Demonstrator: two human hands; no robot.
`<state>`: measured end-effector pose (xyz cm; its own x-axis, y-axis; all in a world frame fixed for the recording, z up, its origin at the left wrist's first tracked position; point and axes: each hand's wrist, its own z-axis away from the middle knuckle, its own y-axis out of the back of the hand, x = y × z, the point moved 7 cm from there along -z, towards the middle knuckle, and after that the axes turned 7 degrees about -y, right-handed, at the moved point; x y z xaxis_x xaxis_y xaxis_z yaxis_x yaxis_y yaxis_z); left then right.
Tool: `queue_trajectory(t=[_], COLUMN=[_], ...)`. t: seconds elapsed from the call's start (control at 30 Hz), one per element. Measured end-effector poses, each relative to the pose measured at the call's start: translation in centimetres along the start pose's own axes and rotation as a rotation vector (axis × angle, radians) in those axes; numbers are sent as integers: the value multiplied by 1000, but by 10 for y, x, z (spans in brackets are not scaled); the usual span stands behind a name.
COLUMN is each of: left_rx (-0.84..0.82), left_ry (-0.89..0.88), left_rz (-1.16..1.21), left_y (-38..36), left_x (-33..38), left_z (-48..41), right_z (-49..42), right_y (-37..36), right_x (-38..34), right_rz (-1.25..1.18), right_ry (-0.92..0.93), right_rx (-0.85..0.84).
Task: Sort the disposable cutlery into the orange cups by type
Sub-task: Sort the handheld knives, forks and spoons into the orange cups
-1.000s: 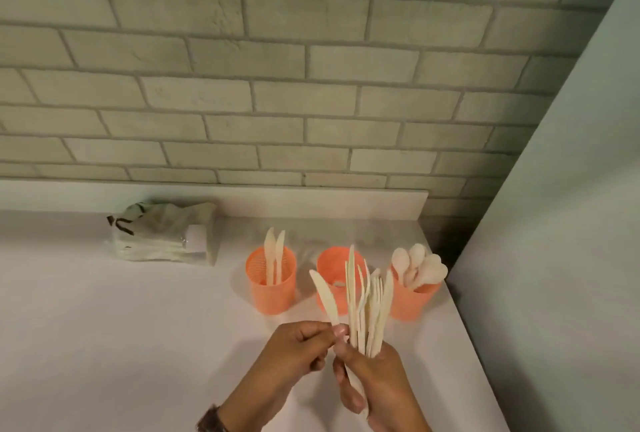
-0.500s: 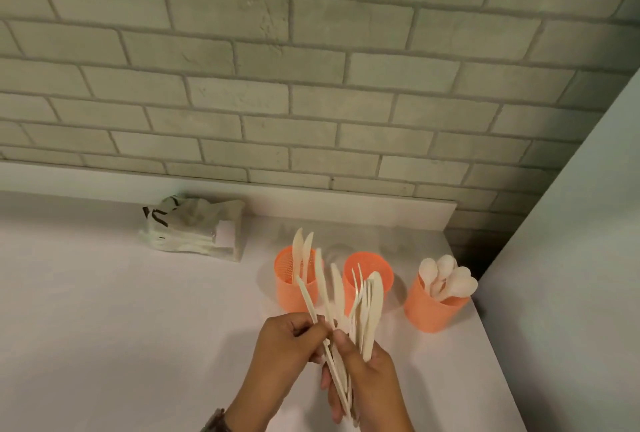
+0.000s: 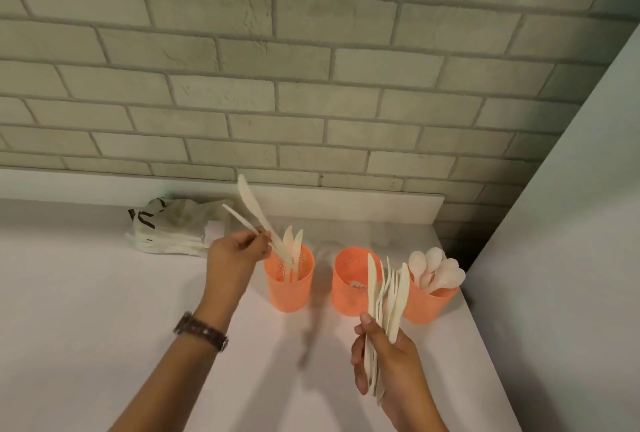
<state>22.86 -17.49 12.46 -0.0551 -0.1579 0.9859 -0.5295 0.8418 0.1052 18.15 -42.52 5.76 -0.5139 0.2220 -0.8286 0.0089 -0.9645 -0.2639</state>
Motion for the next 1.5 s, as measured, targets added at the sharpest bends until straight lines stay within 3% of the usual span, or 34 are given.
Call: queue_trajectory(t=[0.13,0.27,0.4,0.53,0.67,0.73,0.9,1.03,1.23,1.33,1.5], left_rx=[-114,-231,-143,-109,-431,-510,-434,-172,113,121,-2], left_ry=[-39,26,-18,-85,19,64,112,58,-112,-120,-51], left_rz=[-307,-406,-429,-333,-135,-61,22,97,-60,-175,-364], left_y=[-23,-35,-22,-18,-50,-59,-53,-26,10,4,-14], left_x=[-27,-51,-40,-8,2,2,1,11,11,-5,-45], left_z=[-22,-21,-14,20,72,87,89,60,7,-5,-8], right_z=[4,7,6,5,7,8,10,11,11,10,10], right_y=[-12,-18,-18,-19,-26,-31,-37,-34,-26,-25,-22], right_x=[3,1,-3,-6,-5,-4,-1,0,6,7,5], right_rz=[-120,-113,-95,-38,41,79,134,140,20,-25,45], right_ry=[-92,-99,-62,-14,8,8,3,-23,-105,-118,-84], right_rx=[-154,-219,-225,-210,-214,-222,-253,-246,-254,-284,-254])
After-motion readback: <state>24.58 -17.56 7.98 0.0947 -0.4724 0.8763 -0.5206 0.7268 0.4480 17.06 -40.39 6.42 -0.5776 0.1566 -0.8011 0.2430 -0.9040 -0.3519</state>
